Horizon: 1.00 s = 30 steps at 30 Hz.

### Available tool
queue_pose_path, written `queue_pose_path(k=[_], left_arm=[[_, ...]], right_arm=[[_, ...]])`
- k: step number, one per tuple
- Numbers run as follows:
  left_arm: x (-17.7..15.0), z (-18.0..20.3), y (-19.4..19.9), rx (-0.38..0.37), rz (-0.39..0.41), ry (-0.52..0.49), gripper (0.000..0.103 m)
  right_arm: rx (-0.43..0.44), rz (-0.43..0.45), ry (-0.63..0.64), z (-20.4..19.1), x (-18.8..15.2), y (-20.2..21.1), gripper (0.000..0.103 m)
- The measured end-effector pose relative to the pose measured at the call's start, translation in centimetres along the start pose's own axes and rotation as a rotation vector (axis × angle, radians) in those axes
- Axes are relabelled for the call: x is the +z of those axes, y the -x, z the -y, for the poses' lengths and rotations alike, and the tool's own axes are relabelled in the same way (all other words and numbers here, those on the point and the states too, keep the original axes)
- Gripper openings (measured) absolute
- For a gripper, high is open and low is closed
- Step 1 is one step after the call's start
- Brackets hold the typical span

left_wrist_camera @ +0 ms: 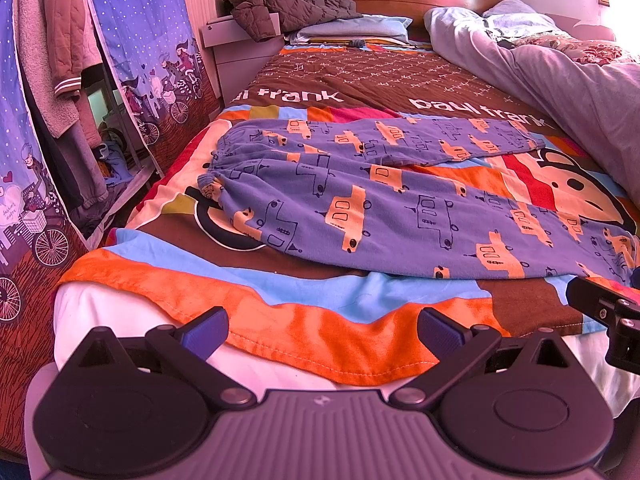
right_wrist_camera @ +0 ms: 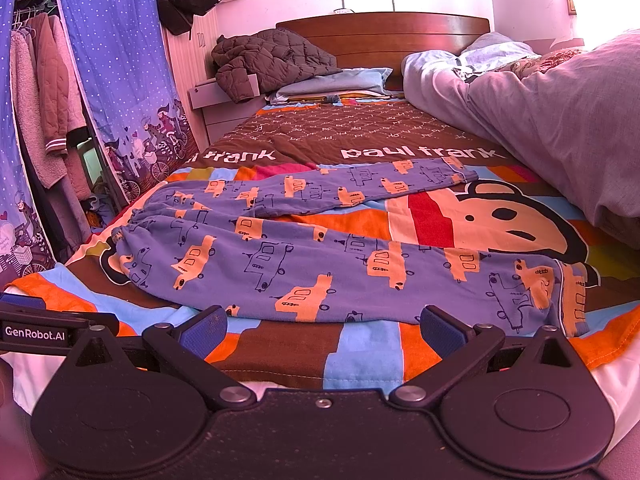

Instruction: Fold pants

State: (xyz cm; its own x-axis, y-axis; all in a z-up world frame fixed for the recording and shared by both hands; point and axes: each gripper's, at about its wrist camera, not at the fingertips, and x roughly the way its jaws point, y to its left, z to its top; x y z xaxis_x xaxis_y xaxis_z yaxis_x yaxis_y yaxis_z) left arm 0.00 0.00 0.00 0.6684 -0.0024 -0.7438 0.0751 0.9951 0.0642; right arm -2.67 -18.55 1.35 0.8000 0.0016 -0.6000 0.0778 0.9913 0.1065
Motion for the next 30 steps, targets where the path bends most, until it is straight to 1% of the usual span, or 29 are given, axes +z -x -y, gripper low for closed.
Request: queue_pose_path(k=[8,11,20,23,25,30], left_arm=[[0.0,0.0,0.0,-0.001,-0.004,0.003,0.103],[-0.5,-1.2,0.0,-0.011,-0.015,0.007,0.103],[0.2,-0.6,-0.5,-0.022,-0.022,0.019,0.103],[0.3,-0.7,-0.4,-0.023,-0.017,0.032,0.103],[0.4,-0.8,-0.4,-0.019,-0.014,0.038,0.103],[0.7,-0.9,-0.2,-0.013,-0.005,0.034,0.103]], right_arm=[[0.000,-0.001,0.001,-0.1,0.3,-0.1,0.102],[0.002,-0.001,0.008,0.5,0.2,0.0,0.102],[0.013,-0.001,0.039,-0.5,1.0,-0.2,0.103],[0.011,-0.029,0.038,-0.6,1.3,-0.3,0.103],[-0.006,-0.054,0.046,-0.8,1.5,-0.4,0.102],[-0.059,-0.073,0.081,-1.3,2.0,-0.4,0.102]])
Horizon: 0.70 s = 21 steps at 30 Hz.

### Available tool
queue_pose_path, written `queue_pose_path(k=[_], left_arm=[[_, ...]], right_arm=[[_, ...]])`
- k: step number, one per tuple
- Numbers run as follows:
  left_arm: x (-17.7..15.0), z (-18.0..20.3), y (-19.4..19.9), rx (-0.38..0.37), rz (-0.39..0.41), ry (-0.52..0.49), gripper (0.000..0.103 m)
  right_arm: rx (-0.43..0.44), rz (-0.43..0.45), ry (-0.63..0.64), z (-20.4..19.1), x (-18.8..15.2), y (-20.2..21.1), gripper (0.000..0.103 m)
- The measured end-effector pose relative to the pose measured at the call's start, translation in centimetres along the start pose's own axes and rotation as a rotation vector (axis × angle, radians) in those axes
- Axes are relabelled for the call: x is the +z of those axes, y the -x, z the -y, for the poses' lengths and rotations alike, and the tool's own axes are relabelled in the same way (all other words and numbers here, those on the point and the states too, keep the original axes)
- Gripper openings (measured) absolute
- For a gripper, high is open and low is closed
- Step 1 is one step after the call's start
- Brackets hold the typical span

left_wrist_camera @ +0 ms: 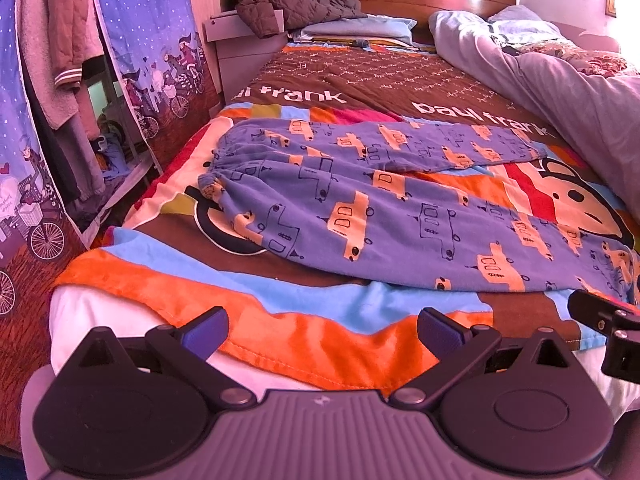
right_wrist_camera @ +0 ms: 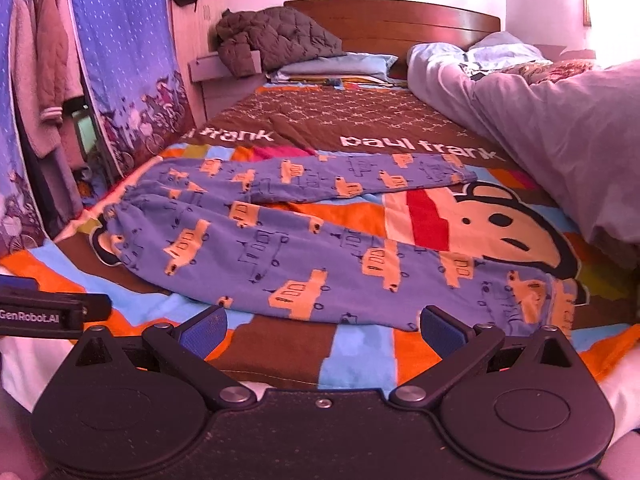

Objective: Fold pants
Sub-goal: 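Move both grippers to the pants waistband and close on its edge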

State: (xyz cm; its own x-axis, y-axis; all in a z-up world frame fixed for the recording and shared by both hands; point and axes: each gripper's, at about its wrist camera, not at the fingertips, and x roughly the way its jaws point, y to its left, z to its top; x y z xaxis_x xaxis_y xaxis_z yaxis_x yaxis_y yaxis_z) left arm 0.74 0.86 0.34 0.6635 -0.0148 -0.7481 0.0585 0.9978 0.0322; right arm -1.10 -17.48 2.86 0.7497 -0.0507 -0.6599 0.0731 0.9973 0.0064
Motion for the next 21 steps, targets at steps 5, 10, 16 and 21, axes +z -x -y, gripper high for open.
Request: queue_pose_path(k=[5,10,16,21], left_arm=[[0.6,-0.4,0.1,-0.016,-0.006,0.018,0.103],[1.5,-0.9,0.2,-0.055,-0.006,0.057,0.103],[3.8,-0.7,-0.7,-0.062,-0.018,-0.027,0.103],[7.3,-0.9,-3.0,-0.087,-0.033,-0.059,0.103]], right_arm=[[-0.028,0.009,0.021,0.1,0.6,0.4,0.102],[-0.049,0.024,0.050,0.2,1.4,0.6,0.102],[-0.025,0.050,0.128,0.0,2.7,0.3,0.102],[0.019,0.025,0.179,0.9,4.6,-2.5,0.102]])
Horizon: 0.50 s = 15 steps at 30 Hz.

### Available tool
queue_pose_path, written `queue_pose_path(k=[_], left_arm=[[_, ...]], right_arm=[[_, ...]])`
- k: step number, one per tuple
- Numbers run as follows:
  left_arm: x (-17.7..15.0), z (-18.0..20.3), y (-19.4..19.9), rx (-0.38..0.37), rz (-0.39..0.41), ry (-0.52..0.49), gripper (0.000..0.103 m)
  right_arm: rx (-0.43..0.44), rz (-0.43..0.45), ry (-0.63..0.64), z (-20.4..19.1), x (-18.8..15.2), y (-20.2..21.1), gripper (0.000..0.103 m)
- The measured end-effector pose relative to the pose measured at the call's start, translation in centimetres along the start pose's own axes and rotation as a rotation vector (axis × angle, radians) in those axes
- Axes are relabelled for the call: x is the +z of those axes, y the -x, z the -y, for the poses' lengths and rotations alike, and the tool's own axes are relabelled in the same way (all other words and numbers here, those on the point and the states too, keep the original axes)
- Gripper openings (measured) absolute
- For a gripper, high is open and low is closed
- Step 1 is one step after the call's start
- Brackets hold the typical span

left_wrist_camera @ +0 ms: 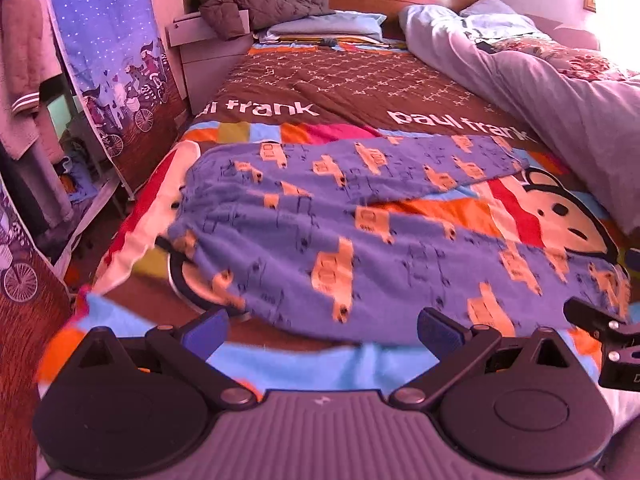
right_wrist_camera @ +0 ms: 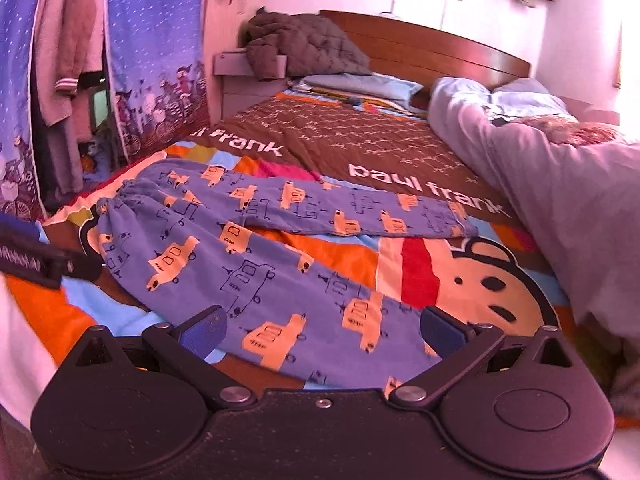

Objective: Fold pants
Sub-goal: 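Move both grippers to the pants waistband and close on its edge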

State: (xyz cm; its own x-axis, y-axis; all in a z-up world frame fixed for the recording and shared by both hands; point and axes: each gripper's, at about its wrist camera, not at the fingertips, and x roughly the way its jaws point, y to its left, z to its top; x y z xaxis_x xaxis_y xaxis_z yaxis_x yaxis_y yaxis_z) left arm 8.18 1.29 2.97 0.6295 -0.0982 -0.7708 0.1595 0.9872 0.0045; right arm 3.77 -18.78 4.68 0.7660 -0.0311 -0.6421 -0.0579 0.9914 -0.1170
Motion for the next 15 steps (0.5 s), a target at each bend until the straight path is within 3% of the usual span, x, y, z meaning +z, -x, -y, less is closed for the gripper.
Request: queue_pose_path(k=[5,9,12,15], left_arm=[[3.9,-0.5,-2.8,-0.016,0.004,-0.003,0.103],[7.4,-0.9,-5.9,-0.035,0.036,-0.020,0.103],[10.2,-1.2,-8.8,-0.055,0.044,-0.093,0.103],[12.7,-1.6,-12.0,-0.021,0.057,-0.163,0.103]], right_arm=[[0.084,-0.027,-0.011,2.5,2.7,-4.0,0.102],[0.201,-0.025,0.027,4.2,5.2,-7.3,0.103],[0.306,-0.018,0.029,5.6,7.5,-9.8,0.102],[0.394,0.006,0.073,6.6,9.6,-12.9,0.103]])
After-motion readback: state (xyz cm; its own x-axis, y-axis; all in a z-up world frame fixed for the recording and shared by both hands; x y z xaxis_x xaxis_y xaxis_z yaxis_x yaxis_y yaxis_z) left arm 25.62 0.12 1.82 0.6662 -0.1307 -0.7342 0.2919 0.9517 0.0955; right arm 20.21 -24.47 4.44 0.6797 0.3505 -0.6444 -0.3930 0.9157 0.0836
